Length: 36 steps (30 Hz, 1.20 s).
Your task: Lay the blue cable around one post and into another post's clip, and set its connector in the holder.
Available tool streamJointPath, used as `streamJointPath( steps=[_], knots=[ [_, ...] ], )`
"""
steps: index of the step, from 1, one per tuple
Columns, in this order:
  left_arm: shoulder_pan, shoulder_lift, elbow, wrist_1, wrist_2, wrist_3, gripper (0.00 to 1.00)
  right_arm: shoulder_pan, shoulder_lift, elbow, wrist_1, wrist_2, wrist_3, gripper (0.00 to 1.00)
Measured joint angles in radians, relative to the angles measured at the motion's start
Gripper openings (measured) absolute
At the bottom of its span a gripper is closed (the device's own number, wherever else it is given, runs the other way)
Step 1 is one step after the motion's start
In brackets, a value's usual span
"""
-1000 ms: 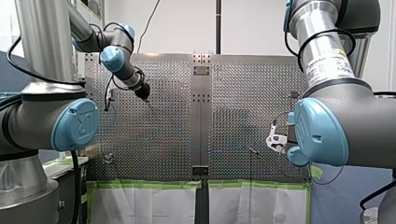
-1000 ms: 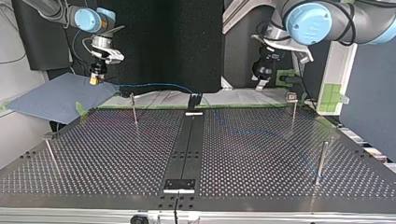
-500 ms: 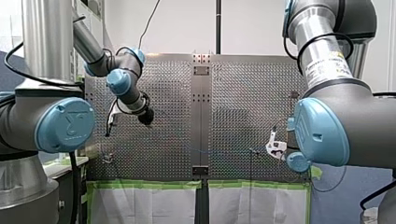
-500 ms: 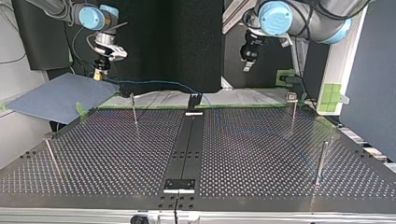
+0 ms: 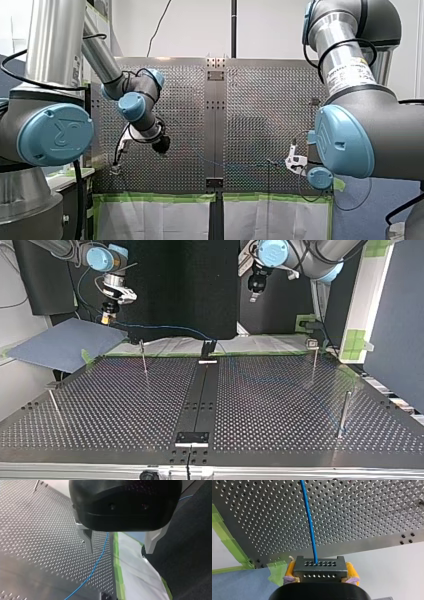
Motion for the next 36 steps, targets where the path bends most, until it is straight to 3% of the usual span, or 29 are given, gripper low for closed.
streamJointPath(
  steps=[7, 15, 20, 27, 36],
  knots=[
    [-0.058, -0.058, 0.004, 0.058, -0.006, 0.0, 0.99, -0.003, 0.001, -0.001, -0.02, 0.0, -0.009, 0.0],
    [-0.132, -0.132, 0.049, 0.132, -0.045, 0.009, 0.99, -0.002, 0.004, -0.004, -0.021, -0.018, -0.01, 0.0],
    [-0.171, -0.171, 0.084, 0.171, -0.045, 0.021, 0.99, -0.003, 0.006, -0.007, -0.009, -0.038, -0.004, 0.0],
    [-0.219, -0.219, 0.132, 0.219, -0.06, 0.028, 0.99, -0.003, 0.015, -0.019, 0.02, -0.044, -0.008, 0.0],
    [-0.295, -0.295, 0.206, 0.295, -0.096, 0.04, 0.99, -0.002, 0.063, -0.042, 0.049, -0.048, -0.016, 0.0]
  ],
)
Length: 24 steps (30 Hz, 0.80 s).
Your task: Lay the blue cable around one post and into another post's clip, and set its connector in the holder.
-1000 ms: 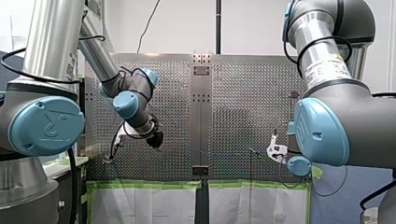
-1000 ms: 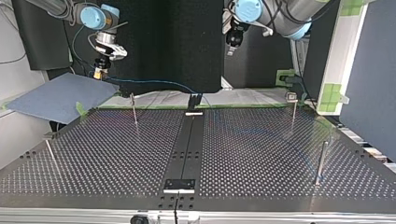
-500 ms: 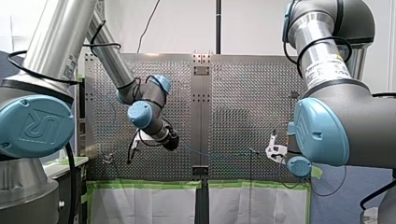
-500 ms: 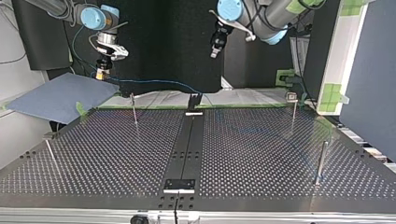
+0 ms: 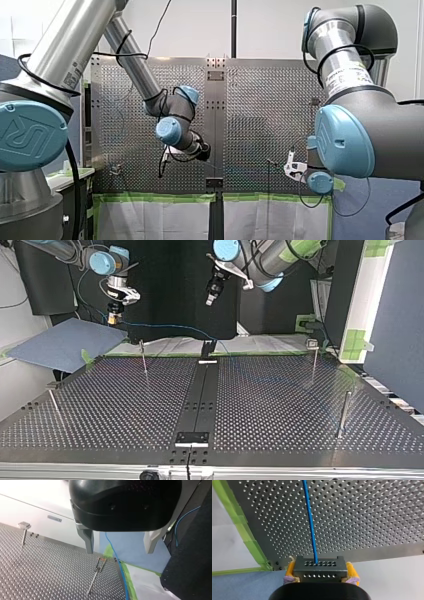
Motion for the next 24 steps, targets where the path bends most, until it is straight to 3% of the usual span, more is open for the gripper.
streamJointPath(
  steps=[6, 15, 24],
  knots=[
    [-0.05, -0.05, 0.015, 0.049, -0.044, -0.011, 0.99, -0.001, 0.006, -0.004, -0.008, 0.0, -0.004, 0.0],
    [-0.115, -0.129, 0.026, 0.129, -0.047, -0.022, 0.99, -0.001, 0.008, -0.022, -0.035, -0.009, -0.005, 0.0],
    [-0.154, -0.212, 0.1, 0.212, -0.063, -0.023, 0.99, 0.003, 0.011, -0.04, -0.046, -0.01, -0.004, 0.0]
  ],
)
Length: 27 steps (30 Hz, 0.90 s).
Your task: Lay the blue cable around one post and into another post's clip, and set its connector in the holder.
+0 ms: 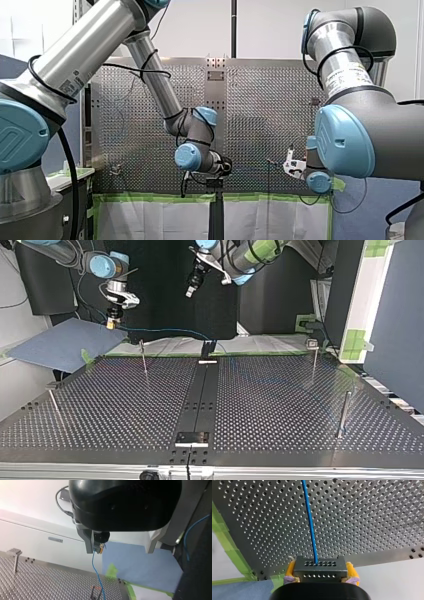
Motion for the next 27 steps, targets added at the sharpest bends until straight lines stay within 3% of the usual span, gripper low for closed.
streamJointPath(
  steps=[15, 22, 27],
  knots=[
    [-0.038, -0.131, 0.131, 0.132, -0.1, 0.007, 0.99, 0.016, 0.001, -0.007, 0.006, -0.008, -0.01, 0.0],
    [-0.031, -0.188, 0.188, 0.184, -0.134, 0.009, 0.99, 0.023, 0.003, -0.007, 0.012, -0.005, -0.019, 0.0],
    [-0.016, -0.232, 0.232, 0.175, -0.142, 0.002, 0.99, 0.024, 0.003, -0.007, 0.011, -0.005, -0.02, 0.0]
  ],
)
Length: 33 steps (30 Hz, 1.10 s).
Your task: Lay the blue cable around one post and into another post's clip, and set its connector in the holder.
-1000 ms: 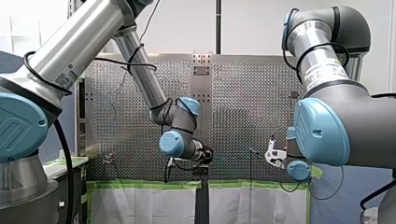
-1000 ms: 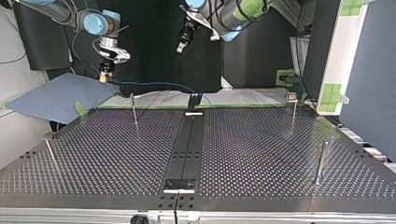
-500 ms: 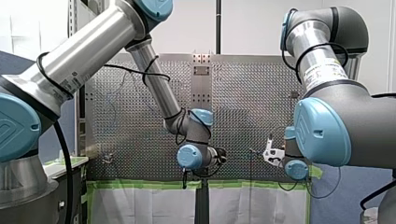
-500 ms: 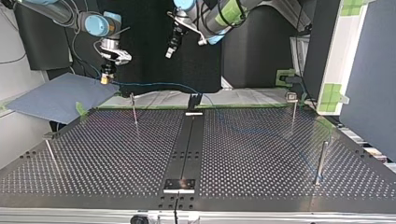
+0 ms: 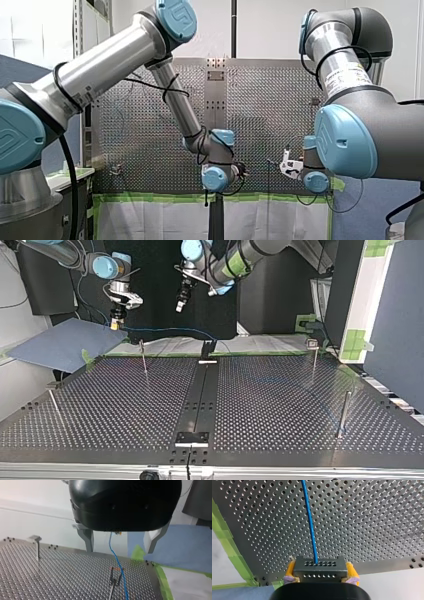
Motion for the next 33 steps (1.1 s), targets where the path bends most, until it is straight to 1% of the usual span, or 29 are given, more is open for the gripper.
streamJointPath(
  steps=[6, 11, 19, 26, 33],
  knots=[
    [0.015, -0.052, 0.052, -0.011, -0.005, -0.002, 0.99, 0.003, 0.001, 0.0, 0.003, -0.003, -0.001, 0.0],
    [0.025, -0.087, 0.096, -0.011, -0.005, -0.002, 0.99, 0.005, 0.001, 0.0, 0.011, -0.004, -0.006, 0.0],
    [0.046, -0.095, 0.168, -0.013, -0.005, 0.0, 0.99, 0.011, 0.001, 0.0, 0.019, -0.003, -0.013, 0.0],
    [0.059, -0.095, 0.226, -0.036, -0.005, 0.011, 0.99, 0.012, 0.001, 0.0, 0.017, 0.001, -0.015, 0.0],
    [0.06, -0.095, 0.237, -0.072, -0.005, 0.027, 0.99, 0.005, 0.002, 0.0, 0.007, 0.012, -0.015, 0.0]
  ],
)
